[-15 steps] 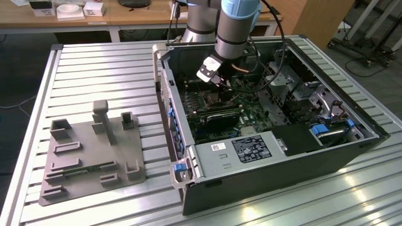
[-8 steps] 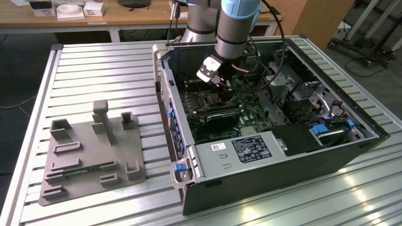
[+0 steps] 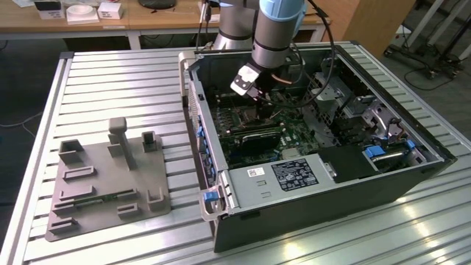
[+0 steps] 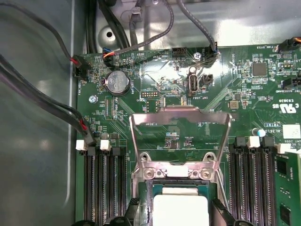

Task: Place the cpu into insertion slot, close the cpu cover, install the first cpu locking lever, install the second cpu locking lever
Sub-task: 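Place the cpu into insertion slot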

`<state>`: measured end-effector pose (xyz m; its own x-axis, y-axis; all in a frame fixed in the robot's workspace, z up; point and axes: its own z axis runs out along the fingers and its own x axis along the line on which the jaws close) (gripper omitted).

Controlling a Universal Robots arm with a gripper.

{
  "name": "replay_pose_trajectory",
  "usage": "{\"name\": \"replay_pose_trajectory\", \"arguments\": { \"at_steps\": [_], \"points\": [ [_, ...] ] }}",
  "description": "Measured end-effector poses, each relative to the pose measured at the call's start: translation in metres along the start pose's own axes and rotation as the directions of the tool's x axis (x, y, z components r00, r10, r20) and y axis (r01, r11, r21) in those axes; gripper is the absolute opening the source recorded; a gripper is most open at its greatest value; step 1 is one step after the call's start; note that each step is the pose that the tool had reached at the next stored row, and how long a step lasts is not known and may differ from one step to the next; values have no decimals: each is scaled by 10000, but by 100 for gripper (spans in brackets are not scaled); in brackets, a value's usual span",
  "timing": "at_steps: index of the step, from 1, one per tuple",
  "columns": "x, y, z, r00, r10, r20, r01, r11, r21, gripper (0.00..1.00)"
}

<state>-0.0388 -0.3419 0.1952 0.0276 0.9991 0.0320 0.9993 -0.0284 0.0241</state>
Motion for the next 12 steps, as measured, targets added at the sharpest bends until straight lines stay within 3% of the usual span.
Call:
{"name": "replay_pose_trajectory", "arguments": {
  "at_steps": [12],
  "points": [
    [0,0,-6,10000,-37,-25,37,10000,2,67]
  ]
}}
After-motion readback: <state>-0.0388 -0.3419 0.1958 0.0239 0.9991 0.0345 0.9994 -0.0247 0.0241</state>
